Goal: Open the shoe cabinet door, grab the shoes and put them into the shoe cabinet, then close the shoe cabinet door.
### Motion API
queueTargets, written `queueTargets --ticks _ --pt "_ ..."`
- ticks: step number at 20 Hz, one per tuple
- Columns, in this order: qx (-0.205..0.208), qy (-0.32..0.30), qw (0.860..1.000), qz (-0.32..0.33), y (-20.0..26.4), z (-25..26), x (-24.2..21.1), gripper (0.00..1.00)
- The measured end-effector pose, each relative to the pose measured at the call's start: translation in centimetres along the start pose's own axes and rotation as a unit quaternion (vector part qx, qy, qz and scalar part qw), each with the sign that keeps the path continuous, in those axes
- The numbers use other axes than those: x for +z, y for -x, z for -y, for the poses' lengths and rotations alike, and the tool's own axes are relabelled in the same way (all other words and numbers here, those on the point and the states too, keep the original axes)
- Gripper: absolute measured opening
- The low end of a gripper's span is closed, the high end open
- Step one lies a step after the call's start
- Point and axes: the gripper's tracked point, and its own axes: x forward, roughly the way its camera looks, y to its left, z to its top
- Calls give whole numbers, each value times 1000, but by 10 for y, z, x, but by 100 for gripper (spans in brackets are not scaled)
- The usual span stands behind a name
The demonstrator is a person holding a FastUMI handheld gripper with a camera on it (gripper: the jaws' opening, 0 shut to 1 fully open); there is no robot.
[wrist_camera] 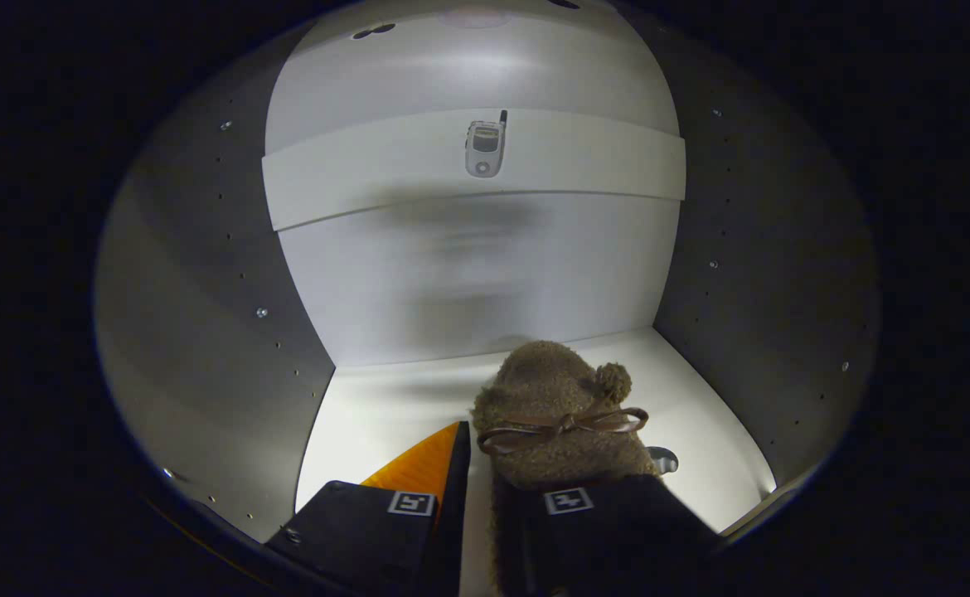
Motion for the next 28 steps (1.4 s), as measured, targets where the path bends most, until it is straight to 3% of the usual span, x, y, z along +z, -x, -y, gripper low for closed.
queueTargets --ticks 3,4,6,13,15,21,28 --pt "6 3 1000 9 12 -7 -4 49" --pt "8 -2 1000 12 15 -7 -4 62" --pt "0 -6 1000 7 24 -5 -10 75" --pt "-13 -19 999 46 54 4 0 75" --pt "-25 -4 999 39 62 7 -5 84" --pt "-28 1 998 63 102 1 -4 91" --pt "-21 -10 994 106 183 10 -9 92"
